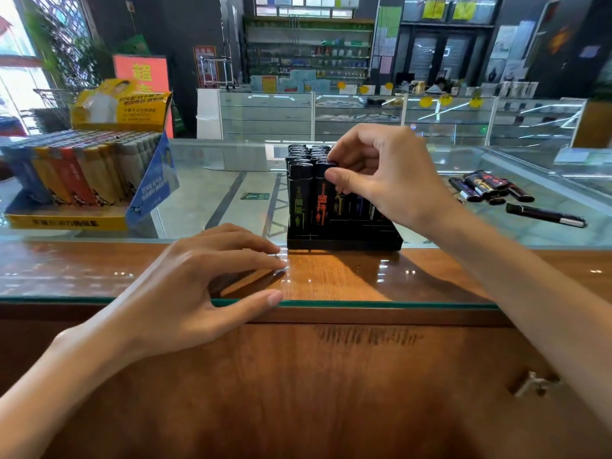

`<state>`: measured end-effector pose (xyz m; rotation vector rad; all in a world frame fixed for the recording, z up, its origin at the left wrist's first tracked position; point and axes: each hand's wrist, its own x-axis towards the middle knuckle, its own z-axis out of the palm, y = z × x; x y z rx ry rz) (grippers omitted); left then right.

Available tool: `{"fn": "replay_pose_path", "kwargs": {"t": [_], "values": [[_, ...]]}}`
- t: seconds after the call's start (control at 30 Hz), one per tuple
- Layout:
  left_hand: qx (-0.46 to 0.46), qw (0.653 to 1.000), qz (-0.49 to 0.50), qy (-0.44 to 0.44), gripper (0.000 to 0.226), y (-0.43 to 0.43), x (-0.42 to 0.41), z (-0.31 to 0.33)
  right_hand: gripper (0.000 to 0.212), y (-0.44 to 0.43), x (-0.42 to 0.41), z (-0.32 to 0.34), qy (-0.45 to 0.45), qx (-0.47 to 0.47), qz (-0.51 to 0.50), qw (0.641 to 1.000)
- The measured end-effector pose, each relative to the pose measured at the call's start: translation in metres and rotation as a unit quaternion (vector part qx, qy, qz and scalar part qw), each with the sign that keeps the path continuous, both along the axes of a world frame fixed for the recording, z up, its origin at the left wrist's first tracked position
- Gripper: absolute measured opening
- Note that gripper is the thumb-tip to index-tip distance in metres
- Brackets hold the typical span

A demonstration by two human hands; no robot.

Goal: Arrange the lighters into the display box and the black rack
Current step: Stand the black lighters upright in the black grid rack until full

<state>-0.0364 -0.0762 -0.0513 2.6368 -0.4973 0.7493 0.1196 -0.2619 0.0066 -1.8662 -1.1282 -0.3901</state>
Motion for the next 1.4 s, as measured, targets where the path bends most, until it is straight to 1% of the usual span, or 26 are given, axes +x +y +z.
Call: {"fn": "replay_pose_path", "kwargs": {"t": [0.23, 0.4, 0.5, 0.73, 0.87, 1.0, 1.1, 1.17, 1.23, 1.3, 1.4], "values": [[-0.025, 1.0, -0.003, 0.009, 0.032, -0.004, -0.002, 0.001, 0.02, -0.001, -0.002, -0.004, -0.001, 0.004, -0.015, 1.0], [-0.025, 1.0, -0.001, 0.009, 0.031, -0.004, -0.002, 0.001, 0.024, -0.001, -0.003, -0.01, 0.042, 0.026, -0.008, 0.999], [-0.026, 1.0, -0.001, 0.012, 0.031, -0.004, -0.002, 0.001, 0.023, -0.001, -0.001, -0.013, 0.053, 0.031, -0.015, 0.998], [-0.033, 0.999, 0.001, 0.007, 0.031, -0.004, -0.002, 0.002, 0.019, 0.001, -0.001, -0.016, 0.021, 0.031, -0.032, 0.999], [-0.031, 0.999, -0.004, 0.011, 0.031, -0.006, -0.003, 0.003, 0.018, -0.002, -0.007, -0.018, 0.008, 0.05, -0.051, 0.997], [-0.048, 0.999, -0.001, -0.001, 0.023, -0.013, -0.003, 0.007, 0.016, -0.03, -0.014, -0.014, -0.03, 0.078, -0.07, 0.994], [-0.061, 0.997, -0.019, -0.041, 0.019, -0.04, 0.005, 0.019, 0.012, -0.08, -0.01, -0.014, -0.083, 0.032, -0.12, 0.989], [-0.085, 0.994, -0.047, -0.053, 0.017, -0.071, 0.018, 0.03, 0.008, -0.12, -0.001, -0.017, -0.077, -0.031, -0.16, 0.984], [-0.099, 0.992, -0.067, -0.043, 0.018, -0.108, 0.041, 0.043, 0.013, -0.161, 0.012, -0.021, -0.06, -0.099, -0.211, 0.971], [-0.055, 0.997, -0.042, -0.025, 0.019, -0.146, 0.075, 0.052, 0.02, -0.199, 0.024, -0.026, -0.053, -0.165, -0.261, 0.95], [0.048, 0.996, 0.059, 0.052, 0.028, -0.191, 0.133, 0.053, 0.042, -0.24, 0.032, -0.032, -0.022, -0.253, -0.275, 0.927]]}}
